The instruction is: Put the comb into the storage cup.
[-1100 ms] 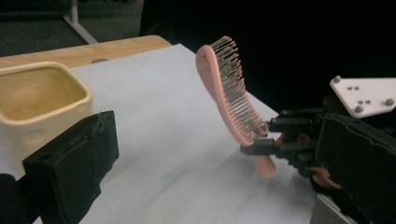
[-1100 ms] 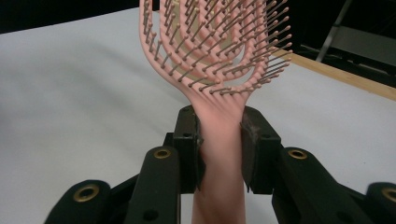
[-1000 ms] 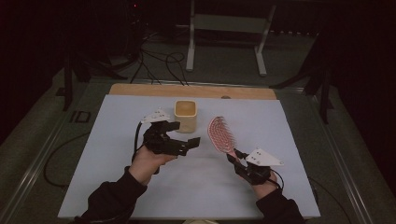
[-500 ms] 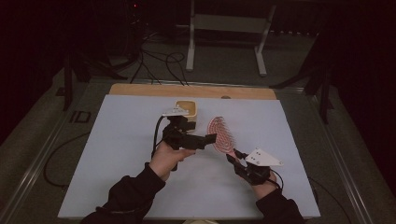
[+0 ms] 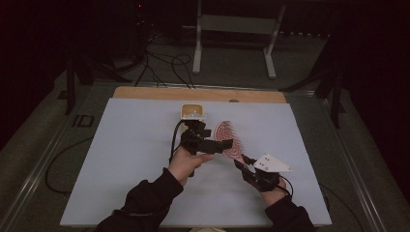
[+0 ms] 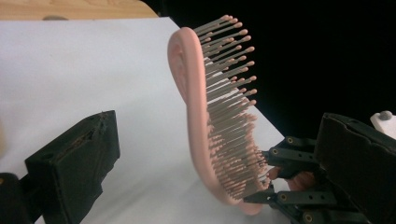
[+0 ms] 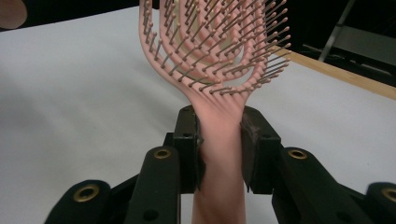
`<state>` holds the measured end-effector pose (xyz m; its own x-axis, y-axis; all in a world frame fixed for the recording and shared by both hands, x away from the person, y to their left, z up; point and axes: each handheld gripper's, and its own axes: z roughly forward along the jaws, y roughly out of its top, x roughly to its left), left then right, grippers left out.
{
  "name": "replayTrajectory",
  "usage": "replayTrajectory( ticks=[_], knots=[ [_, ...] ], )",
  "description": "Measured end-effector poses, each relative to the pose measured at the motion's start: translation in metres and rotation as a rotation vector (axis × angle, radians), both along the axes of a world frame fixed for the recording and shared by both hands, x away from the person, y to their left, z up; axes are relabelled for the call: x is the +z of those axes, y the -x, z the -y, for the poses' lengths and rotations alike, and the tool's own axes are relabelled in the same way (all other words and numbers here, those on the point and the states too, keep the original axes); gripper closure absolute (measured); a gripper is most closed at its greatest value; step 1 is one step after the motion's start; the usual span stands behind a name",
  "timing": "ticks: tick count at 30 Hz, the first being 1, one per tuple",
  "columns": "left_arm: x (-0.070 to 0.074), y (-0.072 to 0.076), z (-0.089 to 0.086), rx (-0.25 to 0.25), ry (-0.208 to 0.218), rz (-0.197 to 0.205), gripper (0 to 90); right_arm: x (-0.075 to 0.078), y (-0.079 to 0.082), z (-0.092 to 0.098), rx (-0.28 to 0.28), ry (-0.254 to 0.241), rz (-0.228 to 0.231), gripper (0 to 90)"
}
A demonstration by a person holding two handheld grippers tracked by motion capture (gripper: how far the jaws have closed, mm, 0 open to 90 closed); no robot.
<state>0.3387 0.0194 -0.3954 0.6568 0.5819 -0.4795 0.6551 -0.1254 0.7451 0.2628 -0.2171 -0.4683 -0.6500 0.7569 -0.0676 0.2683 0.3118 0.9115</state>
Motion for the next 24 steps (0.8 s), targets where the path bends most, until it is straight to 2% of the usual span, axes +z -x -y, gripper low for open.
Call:
replayTrajectory(
  ticks=[1,4,9,12,14,16,18,21,24],
  knots=[
    [-0.001,-0.001,0.003,0.012,-0.014,0.001,1.3,0.000,0.000,0.000,0.000,0.000,0.000,70.6],
    [-0.003,-0.003,0.004,0.022,-0.016,-0.006,4.5,0.000,0.000,0.000,0.001,0.000,0.000,70.6],
    [-0.005,-0.005,0.009,0.027,0.009,-0.024,14.3,-0.001,0.000,0.000,0.001,0.002,-0.002,70.6],
    [-0.006,-0.005,0.013,0.010,0.006,-0.034,17.0,0.000,0.000,0.000,0.001,0.001,0.000,70.5],
    [-0.007,-0.005,0.015,0.004,-0.014,-0.036,19.5,0.000,0.000,0.000,0.001,0.002,0.002,70.5],
    [-0.007,-0.005,0.017,-0.020,-0.042,-0.029,25.5,0.000,0.000,0.000,0.001,0.002,0.002,70.5],
    [-0.009,-0.005,0.018,-0.023,-0.046,-0.026,34.5,0.000,0.000,0.000,0.001,0.004,0.004,70.5],
    [-0.010,-0.005,0.017,-0.032,-0.024,-0.033,49.9,0.000,0.000,0.000,-0.001,0.003,0.006,70.6],
    [-0.009,-0.005,0.017,-0.035,-0.002,-0.044,55.4,-0.001,0.000,0.000,-0.006,0.007,0.008,70.5]
  ],
)
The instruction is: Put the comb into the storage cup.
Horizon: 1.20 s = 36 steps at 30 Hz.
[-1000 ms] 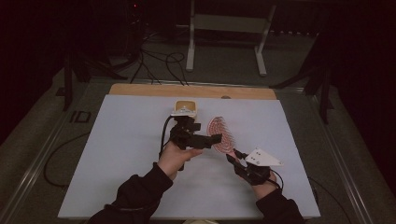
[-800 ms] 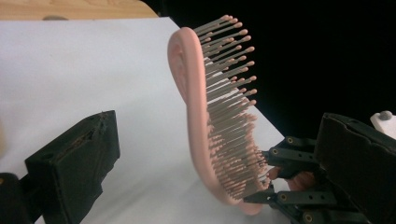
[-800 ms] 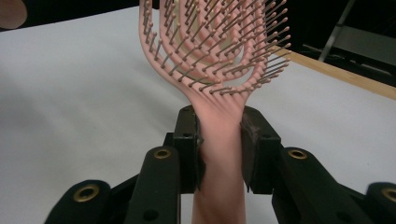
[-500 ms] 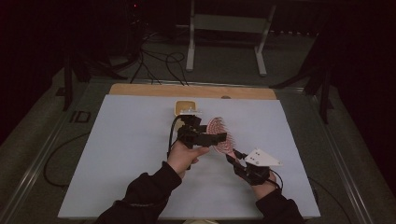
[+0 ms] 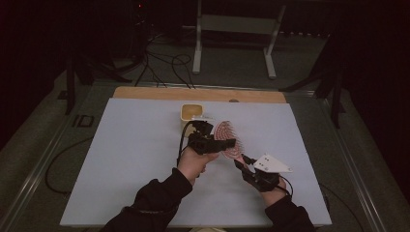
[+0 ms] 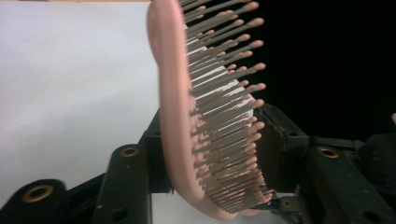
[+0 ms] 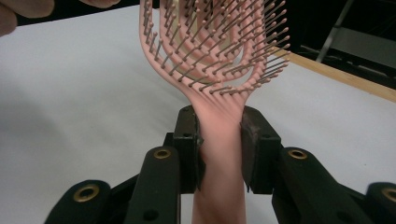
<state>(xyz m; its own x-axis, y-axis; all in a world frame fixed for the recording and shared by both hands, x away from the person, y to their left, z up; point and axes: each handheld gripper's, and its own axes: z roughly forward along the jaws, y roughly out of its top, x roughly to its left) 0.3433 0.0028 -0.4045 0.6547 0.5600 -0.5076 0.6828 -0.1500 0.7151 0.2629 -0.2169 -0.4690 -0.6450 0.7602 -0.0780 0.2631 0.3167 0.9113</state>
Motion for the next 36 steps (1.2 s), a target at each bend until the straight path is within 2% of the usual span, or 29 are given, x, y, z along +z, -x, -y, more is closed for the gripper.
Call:
replayTrajectory(
  ticks=[3,10,19,20,21,25,28,30,31,36],
  knots=[
    [0.000,0.000,0.000,-0.017,0.028,-0.022,59.6,0.000,0.000,0.000,-0.003,0.002,-0.002,70.3],
    [0.002,0.001,0.000,-0.026,0.069,-0.027,64.2,0.000,0.000,0.001,-0.005,-0.005,-0.001,70.3],
    [0.008,0.004,0.001,-0.039,0.063,-0.002,65.1,0.001,-0.001,0.002,0.005,-0.028,0.002,69.3],
    [0.010,0.005,0.002,-0.043,0.055,0.012,65.1,0.002,-0.001,0.003,0.013,-0.034,0.002,65.2],
    [0.011,0.005,0.002,-0.050,0.049,0.019,65.1,0.001,-0.003,0.003,0.025,-0.046,0.001,53.1],
    [0.017,0.007,0.004,-0.075,0.040,0.050,65.1,0.001,-0.004,0.003,0.031,-0.053,-0.010,35.0],
    [0.022,0.009,0.004,-0.086,0.036,0.072,65.1,0.000,-0.004,0.002,0.030,-0.062,-0.017,24.7],
    [0.022,0.009,0.003,-0.088,0.034,0.075,65.1,-0.001,-0.004,0.002,0.033,-0.069,-0.025,22.9],
    [0.025,0.009,0.003,-0.089,0.025,0.090,65.1,-0.002,-0.004,0.002,0.058,-0.079,-0.039,13.9],
    [0.028,0.009,-0.001,-0.091,0.016,0.099,65.1,-0.002,-0.004,0.003,0.077,-0.084,-0.057,11.0]
  ],
)
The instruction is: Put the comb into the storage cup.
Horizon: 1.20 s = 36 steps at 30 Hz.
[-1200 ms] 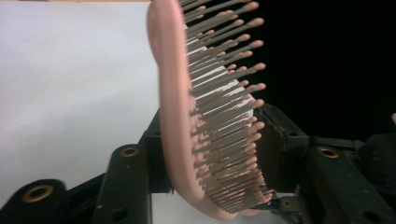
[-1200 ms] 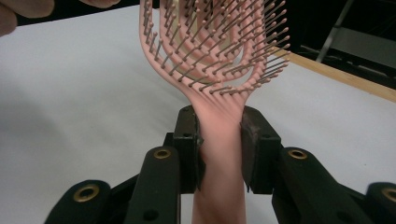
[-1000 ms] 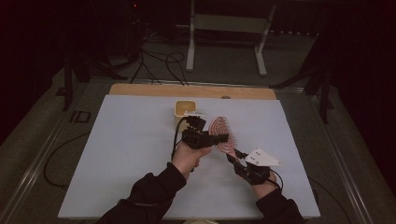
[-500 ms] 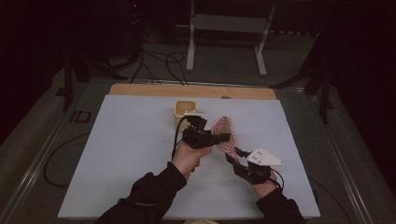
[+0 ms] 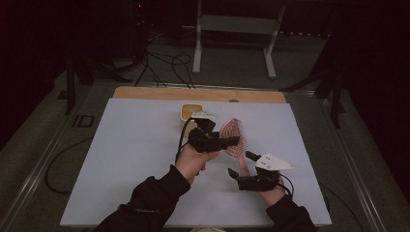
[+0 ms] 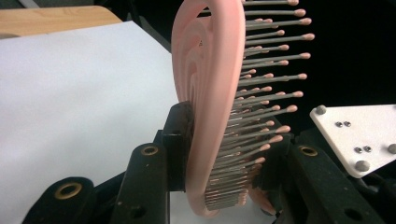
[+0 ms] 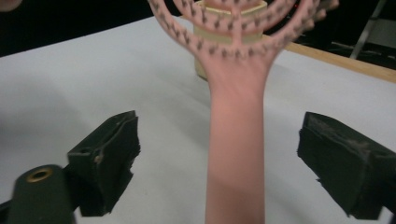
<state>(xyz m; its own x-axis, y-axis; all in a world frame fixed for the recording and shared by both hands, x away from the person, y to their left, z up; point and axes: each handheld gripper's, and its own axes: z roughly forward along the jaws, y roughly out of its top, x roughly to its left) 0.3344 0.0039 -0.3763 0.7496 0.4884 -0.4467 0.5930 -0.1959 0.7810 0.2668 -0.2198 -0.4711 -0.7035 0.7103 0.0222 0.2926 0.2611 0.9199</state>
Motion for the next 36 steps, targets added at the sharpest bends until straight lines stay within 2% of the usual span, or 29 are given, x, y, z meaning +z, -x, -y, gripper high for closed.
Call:
replayTrajectory(
  ticks=[6,13,26,36],
  knots=[
    [0.008,-0.001,-0.009,0.010,-0.001,0.019,65.2,-0.001,0.001,0.002,0.042,0.002,-0.008,9.4],
    [0.020,-0.004,-0.026,0.034,0.004,0.047,65.2,-0.003,0.003,0.006,0.060,-0.001,-0.019,9.4],
    [0.031,-0.008,-0.048,0.077,-0.008,0.078,65.1,-0.004,0.007,0.015,0.068,-0.014,-0.042,8.9],
    [0.039,-0.013,-0.067,0.114,-0.004,0.094,65.2,-0.005,0.013,0.023,0.059,-0.016,-0.031,8.9]
  ],
)
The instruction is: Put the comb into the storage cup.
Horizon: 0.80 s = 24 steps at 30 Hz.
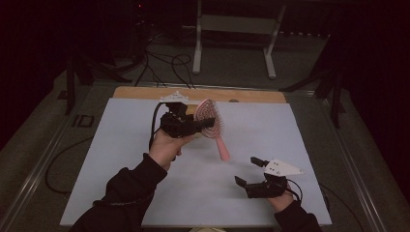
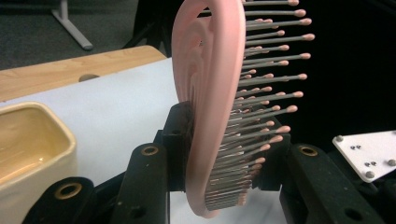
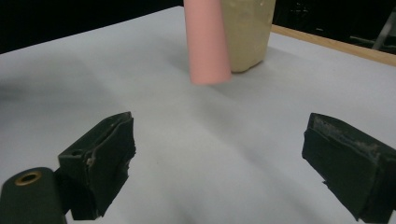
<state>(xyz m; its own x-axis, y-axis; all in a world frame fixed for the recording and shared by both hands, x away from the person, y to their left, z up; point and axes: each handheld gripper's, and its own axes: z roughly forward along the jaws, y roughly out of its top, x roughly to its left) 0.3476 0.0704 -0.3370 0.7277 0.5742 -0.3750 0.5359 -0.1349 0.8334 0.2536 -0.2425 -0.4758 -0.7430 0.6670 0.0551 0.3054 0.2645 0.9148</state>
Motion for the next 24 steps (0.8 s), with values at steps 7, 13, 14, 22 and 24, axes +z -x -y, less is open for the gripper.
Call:
replayTrajectory(
  ticks=[7,13,14,22,24],
  knots=[
    [0.008,-0.004,-0.014,0.022,0.008,0.023,65.2,-0.001,0.005,0.004,-0.004,0.000,0.005,8.9],
    [0.016,-0.006,-0.024,0.047,0.010,0.038,65.2,-0.002,0.007,0.007,-0.005,0.003,0.008,8.9],
    [0.017,-0.007,-0.025,0.049,0.011,0.043,65.2,-0.002,0.007,0.006,-0.007,0.006,0.005,8.9],
    [0.031,-0.014,-0.041,0.108,0.016,0.069,65.1,0.000,0.009,0.007,-0.008,0.002,0.010,8.9],
    [0.034,-0.017,-0.045,0.124,0.018,0.072,65.2,0.000,0.009,0.007,-0.008,0.002,0.012,8.9]
  ],
)
